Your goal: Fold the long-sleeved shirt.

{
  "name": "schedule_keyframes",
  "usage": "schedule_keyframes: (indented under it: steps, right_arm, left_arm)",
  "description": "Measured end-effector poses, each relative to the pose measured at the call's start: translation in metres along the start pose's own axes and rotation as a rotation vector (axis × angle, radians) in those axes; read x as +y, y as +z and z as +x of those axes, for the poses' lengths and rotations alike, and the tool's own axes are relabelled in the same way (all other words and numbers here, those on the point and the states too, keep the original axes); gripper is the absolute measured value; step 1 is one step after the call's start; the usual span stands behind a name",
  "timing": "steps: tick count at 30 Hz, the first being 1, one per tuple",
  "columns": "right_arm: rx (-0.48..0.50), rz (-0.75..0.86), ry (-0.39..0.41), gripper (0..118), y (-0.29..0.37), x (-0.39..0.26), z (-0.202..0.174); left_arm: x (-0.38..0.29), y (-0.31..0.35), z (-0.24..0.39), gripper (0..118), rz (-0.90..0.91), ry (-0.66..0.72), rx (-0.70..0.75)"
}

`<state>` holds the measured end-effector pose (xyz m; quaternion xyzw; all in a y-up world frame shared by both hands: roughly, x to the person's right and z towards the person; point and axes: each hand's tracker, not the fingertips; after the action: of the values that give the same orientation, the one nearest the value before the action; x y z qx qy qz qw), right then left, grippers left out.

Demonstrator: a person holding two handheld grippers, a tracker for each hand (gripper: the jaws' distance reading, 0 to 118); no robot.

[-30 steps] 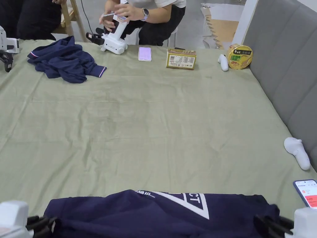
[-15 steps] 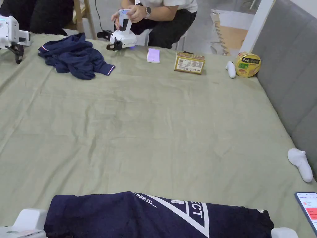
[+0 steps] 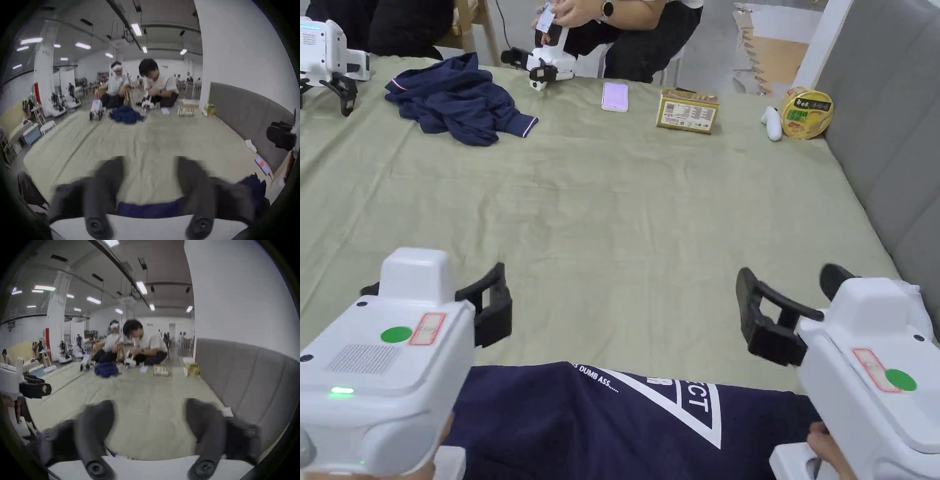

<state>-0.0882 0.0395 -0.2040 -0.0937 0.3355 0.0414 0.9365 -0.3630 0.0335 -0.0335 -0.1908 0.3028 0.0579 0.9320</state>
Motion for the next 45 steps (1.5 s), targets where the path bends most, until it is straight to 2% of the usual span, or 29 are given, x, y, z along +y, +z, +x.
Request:
schedule_keyframes:
  steps: [1,2,3,4,6,9,11,12,14,15,16,18,19,20,22,23,25,26,27,29,31,33,34,36,40,42,43,44,45]
  right_arm:
    - [-0.028,0.034,0.017,7,-0.002,0.001,-0.009]
    - [-0.069,0.045,0.035,0,-0.005,0.002,-0.016]
    - [-0.097,0.058,0.034,0,-0.009,0.0,-0.022]
    - [-0.092,0.051,0.037,0,-0.011,0.0,-0.026]
    - [-0.042,0.029,0.07,0,-0.014,0.0,-0.029]
    - [-0.038,0.027,0.116,0,-0.014,-0.005,-0.037]
    - [-0.019,0.023,0.092,0,-0.012,-0.01,-0.039]
    - [-0.02,0.021,0.09,0,-0.011,-0.013,-0.04]
    - [-0.035,0.033,0.107,0,-0.008,-0.018,-0.046]
    - [-0.041,0.045,0.119,0,-0.006,-0.02,-0.05]
    - [-0.047,0.053,0.115,0,-0.004,-0.022,-0.052]
    - [-0.039,0.058,0.102,0,-0.002,-0.023,-0.055]
    - [-0.037,0.062,0.101,0,-0.001,-0.024,-0.058]
    - [-0.035,0.062,0.103,0,-0.001,-0.025,-0.06]
    - [-0.02,0.058,0.103,0,-0.001,-0.026,-0.062]
    - [-0.011,0.053,0.095,0,-0.002,-0.026,-0.063]
    - [0.0,0.044,0.087,0,-0.003,-0.027,-0.064]
    - [0.012,0.039,0.07,0,-0.003,-0.027,-0.064]
    - [0.07,0.04,0.023,0,-0.002,-0.026,-0.063]
    - [0.095,0.05,0.005,0,0.0,-0.023,-0.066]
    - [0.112,0.063,0.038,0,0.003,-0.022,-0.07]
    - [0.123,0.067,0.029,0,0.004,-0.021,-0.071]
    - [0.133,0.062,0.017,0,0.003,-0.022,-0.071]
    - [0.136,0.058,0.008,0,0.003,-0.022,-0.071]
    - [0.132,0.039,0.013,0,0.003,-0.028,-0.065]
    - [0.124,0.023,-0.01,0,0.002,-0.03,-0.061]
    - [0.119,0.019,-0.02,0,0.001,-0.031,-0.059]
    - [0.117,0.017,-0.024,0,0.002,-0.032,-0.058]
    - [0.117,0.015,-0.029,0,0.002,-0.032,-0.057]
  left_arm:
    - [0.0,-0.003,0.005,6,0.047,0.01,0.031]
    - [0.001,-0.005,0.008,5,0.078,0.033,0.08]
    - [0.005,-0.006,0.01,4,0.091,0.056,0.131]
    - [0.008,-0.006,0.01,4,0.115,0.057,0.073]
    - [0.01,-0.007,0.009,4,0.103,0.061,0.059]
    - [0.009,-0.01,-0.009,5,0.07,0.063,0.004]
    - [0.005,-0.017,-0.028,7,-0.019,0.059,-0.046]
    - [0.002,-0.02,-0.04,17,-0.048,0.101,-0.096]
    - [-0.008,-0.026,-0.06,29,-0.133,0.099,-0.155]
    - [-0.015,-0.03,-0.076,41,-0.167,0.122,-0.214]
    - [-0.021,-0.036,-0.094,60,-0.23,0.218,-0.264]
    - [-0.038,-0.054,-0.125,111,-0.368,0.346,-0.372]
    - [-0.047,-0.053,-0.138,108,-0.396,0.395,-0.407]
    - [-0.05,-0.057,-0.145,108,-0.36,0.384,-0.436]
    - [-0.066,-0.072,-0.162,111,-0.46,0.358,-0.471]
    - [-0.073,-0.081,-0.169,111,-0.525,0.407,-0.461]
    - [-0.105,-0.09,-0.183,110,-0.633,0.502,-0.544]
    - [-0.116,-0.097,-0.191,107,-0.679,0.568,-0.605]
    - [-0.134,-0.104,-0.199,99,-0.724,0.635,-0.692]
    - [-0.162,-0.117,-0.201,90,-0.844,0.703,-0.622]
    - [-0.161,-0.11,-0.211,100,-0.681,0.743,-0.725]
    - [-0.162,-0.115,-0.208,109,-0.745,0.95,-0.742]
    - [-0.162,-0.116,-0.202,111,-0.732,0.996,-0.734]
    - [-0.158,-0.116,-0.184,112,-0.694,0.841,-0.793]
    - [-0.155,-0.124,-0.16,112,-0.778,0.727,-0.826]
    - [-0.146,-0.125,-0.157,110,-0.787,0.627,-0.81]
    - [-0.145,-0.126,-0.158,104,-0.813,0.621,-0.77]
    - [-0.145,-0.127,-0.16,83,-0.839,0.636,-0.694]
    - [-0.148,-0.132,-0.165,20,-0.865,0.651,-0.639]
